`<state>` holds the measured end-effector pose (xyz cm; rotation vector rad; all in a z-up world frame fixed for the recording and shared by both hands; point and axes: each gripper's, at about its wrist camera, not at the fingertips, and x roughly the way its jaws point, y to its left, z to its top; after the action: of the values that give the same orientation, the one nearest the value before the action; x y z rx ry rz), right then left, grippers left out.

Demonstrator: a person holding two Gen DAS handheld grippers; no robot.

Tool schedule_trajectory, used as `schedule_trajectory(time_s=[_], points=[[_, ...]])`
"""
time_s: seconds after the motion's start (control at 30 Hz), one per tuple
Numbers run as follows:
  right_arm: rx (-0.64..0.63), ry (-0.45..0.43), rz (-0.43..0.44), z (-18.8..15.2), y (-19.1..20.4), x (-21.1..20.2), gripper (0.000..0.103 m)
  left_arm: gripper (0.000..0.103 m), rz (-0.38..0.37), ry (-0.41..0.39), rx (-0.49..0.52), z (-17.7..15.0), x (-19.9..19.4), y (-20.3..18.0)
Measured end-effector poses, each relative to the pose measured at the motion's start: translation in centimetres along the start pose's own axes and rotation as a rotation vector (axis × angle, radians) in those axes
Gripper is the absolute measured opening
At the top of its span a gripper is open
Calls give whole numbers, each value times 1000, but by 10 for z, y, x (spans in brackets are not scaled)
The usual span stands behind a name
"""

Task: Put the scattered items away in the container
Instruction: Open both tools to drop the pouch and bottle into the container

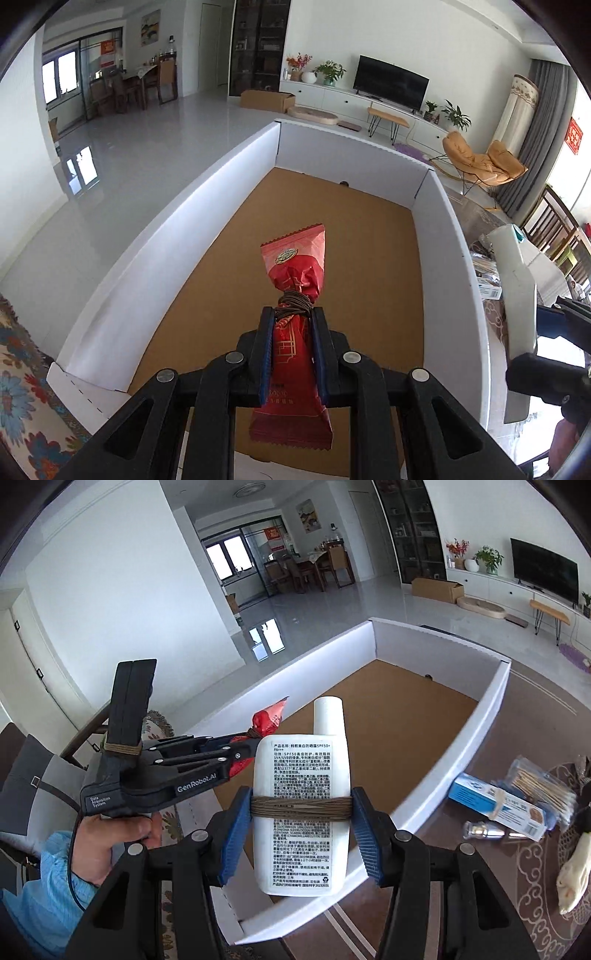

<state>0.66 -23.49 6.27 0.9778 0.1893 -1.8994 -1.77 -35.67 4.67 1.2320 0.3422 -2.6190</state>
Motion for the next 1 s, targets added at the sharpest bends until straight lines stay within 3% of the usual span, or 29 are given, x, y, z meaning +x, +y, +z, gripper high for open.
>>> schedule_trajectory(time_s=[0.2, 0.43, 0.5, 0.53, 0.57, 1.0], points=[[-116, 116, -95, -12, 24, 72, 54, 18, 46, 44, -6, -4, 20, 19], [-183, 173, -178, -22, 21, 97, 57, 24, 88, 77, -57, -8, 33, 35], [-203, 175, -218, -20, 21, 96, 83, 48, 95, 88, -49, -7, 36, 36], [-213, 179, -234, -20, 20, 95, 96, 66, 103, 91, -44, -8, 37, 37], [-220, 187, -241, -21, 20, 95, 96, 72, 111, 88, -34, -8, 38, 36], [-290, 232, -311, -37, 15, 93, 100, 74, 174, 111, 47, -10, 41, 23]])
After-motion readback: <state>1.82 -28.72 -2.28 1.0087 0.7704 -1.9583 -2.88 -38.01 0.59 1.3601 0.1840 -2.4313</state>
